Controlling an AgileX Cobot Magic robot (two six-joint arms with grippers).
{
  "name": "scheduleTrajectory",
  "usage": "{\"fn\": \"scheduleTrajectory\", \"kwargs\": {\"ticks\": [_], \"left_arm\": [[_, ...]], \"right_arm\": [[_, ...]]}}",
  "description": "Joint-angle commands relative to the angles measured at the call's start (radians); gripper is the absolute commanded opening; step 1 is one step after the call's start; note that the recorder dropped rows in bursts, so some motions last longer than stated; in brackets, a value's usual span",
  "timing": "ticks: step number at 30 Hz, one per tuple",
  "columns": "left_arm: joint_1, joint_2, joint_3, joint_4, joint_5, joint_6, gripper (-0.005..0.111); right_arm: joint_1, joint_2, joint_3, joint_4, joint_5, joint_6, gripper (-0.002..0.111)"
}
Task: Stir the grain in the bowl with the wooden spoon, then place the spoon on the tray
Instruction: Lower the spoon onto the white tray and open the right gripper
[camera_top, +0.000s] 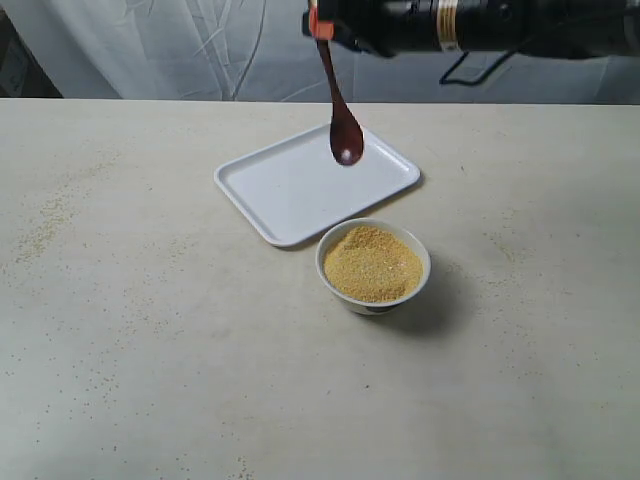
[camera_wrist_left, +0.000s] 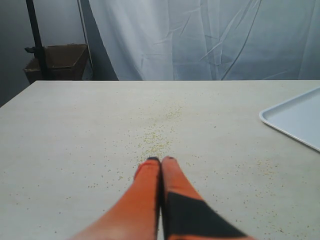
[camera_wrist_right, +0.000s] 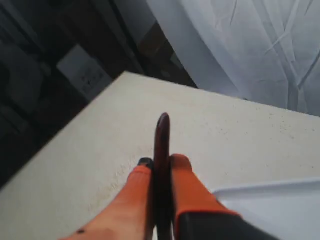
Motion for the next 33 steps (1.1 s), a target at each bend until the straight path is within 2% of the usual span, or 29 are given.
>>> {"fn": "scheduleTrajectory", "kwargs": {"ticks": [1, 2, 7, 12, 14, 18, 20, 29, 31, 33], "left_arm": [[0.004, -0.004, 0.003, 0.002, -0.014, 0.000, 0.000], [0.004, -0.004, 0.003, 0.002, -0.014, 0.000, 0.000], [0.004, -0.004, 0.003, 0.002, -0.014, 0.000, 0.000], [0.004, -0.004, 0.003, 0.002, -0.014, 0.000, 0.000], [0.004, -0.004, 0.003, 0.002, -0.014, 0.000, 0.000], [0.004, -0.004, 0.003, 0.002, -0.014, 0.000, 0.000], [0.004, -0.004, 0.003, 0.002, -0.014, 0.000, 0.000], [0.004, -0.004, 0.003, 0.002, -0.014, 0.000, 0.000], [0.004, -0.004, 0.003, 0.002, -0.014, 0.000, 0.000], [0.004, -0.004, 0.003, 0.002, -0.014, 0.000, 0.000]], "right_arm": [[-0.050, 0.137, -0.179, -0.040, -0.017, 0.333, 0.004], [-0.058, 0.184, -0.221, -0.028, -0.017, 0.388, 0.004], [-0.065, 0.383, -0.367, 0.046, -0.021, 0.388, 0.004], [-0.060, 0.504, -0.416, 0.053, -0.033, 0.388, 0.005], [-0.056, 0.536, -0.416, 0.053, -0.031, 0.388, 0.014], [-0.054, 0.581, -0.416, 0.036, -0.040, 0.371, 0.043], [-0.054, 0.585, -0.416, 0.002, -0.031, 0.371, 0.050], [-0.081, 0.506, -0.416, -0.268, 0.051, 0.377, 0.055], [-0.097, 0.474, -0.413, -0.268, 0.001, 0.377, 0.054], [-0.117, 0.439, -0.413, -0.268, -0.084, 0.377, 0.048]]}}
